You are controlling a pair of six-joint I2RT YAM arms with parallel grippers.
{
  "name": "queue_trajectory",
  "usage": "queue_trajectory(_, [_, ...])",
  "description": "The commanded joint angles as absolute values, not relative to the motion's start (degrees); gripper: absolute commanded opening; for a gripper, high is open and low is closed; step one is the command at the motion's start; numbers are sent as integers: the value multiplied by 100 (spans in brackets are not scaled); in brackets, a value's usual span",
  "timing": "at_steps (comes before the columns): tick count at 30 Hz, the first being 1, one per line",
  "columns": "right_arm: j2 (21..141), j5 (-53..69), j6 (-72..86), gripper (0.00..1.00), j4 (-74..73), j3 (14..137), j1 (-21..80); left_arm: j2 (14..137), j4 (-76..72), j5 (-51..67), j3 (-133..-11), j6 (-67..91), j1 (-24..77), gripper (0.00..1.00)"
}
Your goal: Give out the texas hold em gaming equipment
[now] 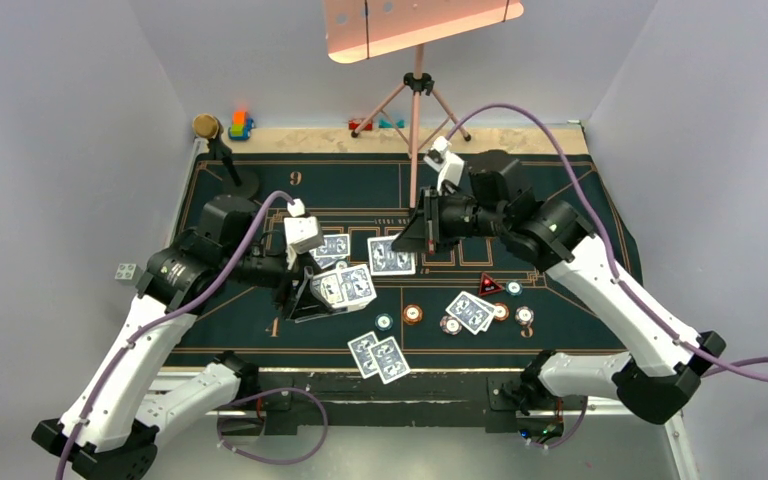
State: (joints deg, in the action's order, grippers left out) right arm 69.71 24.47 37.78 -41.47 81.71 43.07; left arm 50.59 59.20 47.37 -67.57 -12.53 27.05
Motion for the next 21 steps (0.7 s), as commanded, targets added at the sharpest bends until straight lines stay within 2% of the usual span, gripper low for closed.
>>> queue_trajectory(1, [7057,2041,3348,2,-4714,8855,4059,4967,5731,5034,-6749,-1211,2676,0])
queue_trajectory(7, [7906,1180,2862,0,-5293,9183,3912,4878,5906,5166,-6795,-1286,2680,0])
queue_trajectory(16, [9711,-1769,2339,0,-6721,10374,4013,4769,6182,5354,-6891,-1388,2681,0])
queue_trajectory(21, [10633,-2963,2346,0,-6907,10883,4258,4765,6219,5405,-6895,-1397,2680,0])
